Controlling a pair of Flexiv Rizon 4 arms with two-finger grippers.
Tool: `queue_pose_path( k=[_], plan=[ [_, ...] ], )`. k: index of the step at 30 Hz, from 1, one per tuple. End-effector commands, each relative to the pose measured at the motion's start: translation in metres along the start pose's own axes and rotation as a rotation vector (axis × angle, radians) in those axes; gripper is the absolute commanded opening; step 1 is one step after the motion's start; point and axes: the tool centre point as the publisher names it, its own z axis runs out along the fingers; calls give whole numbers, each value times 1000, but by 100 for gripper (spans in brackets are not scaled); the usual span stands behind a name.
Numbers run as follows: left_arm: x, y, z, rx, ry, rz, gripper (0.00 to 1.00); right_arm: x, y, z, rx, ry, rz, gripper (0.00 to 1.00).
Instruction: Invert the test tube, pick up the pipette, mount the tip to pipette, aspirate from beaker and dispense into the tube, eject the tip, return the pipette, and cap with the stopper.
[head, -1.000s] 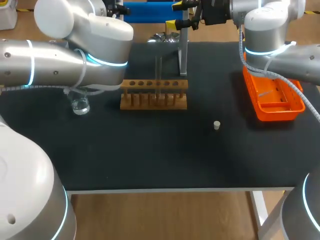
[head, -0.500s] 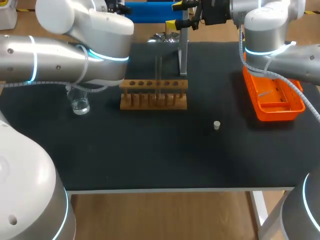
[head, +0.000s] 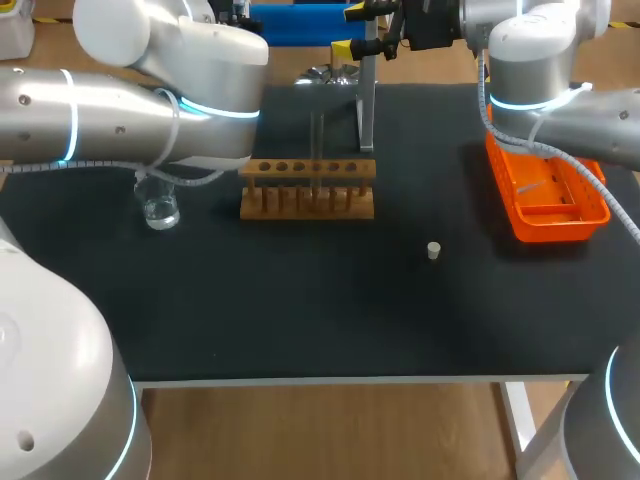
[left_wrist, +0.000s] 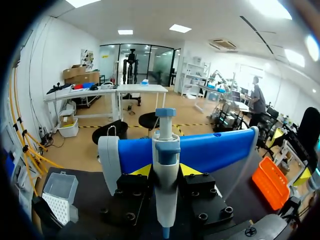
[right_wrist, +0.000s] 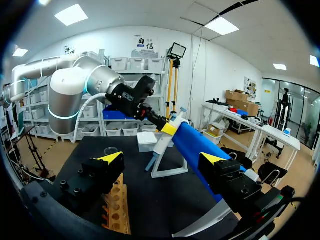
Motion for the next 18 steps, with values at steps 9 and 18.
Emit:
queue_pose_path(
  k=[9, 18],
  plan=[
    [-2, 2, 2, -15, -5, -18, 35, 0, 0, -1, 2, 1, 0, 100],
    [1, 2, -1, -8, -1, -21, 100, 0, 0, -1, 2, 1, 0, 100]
  ],
)
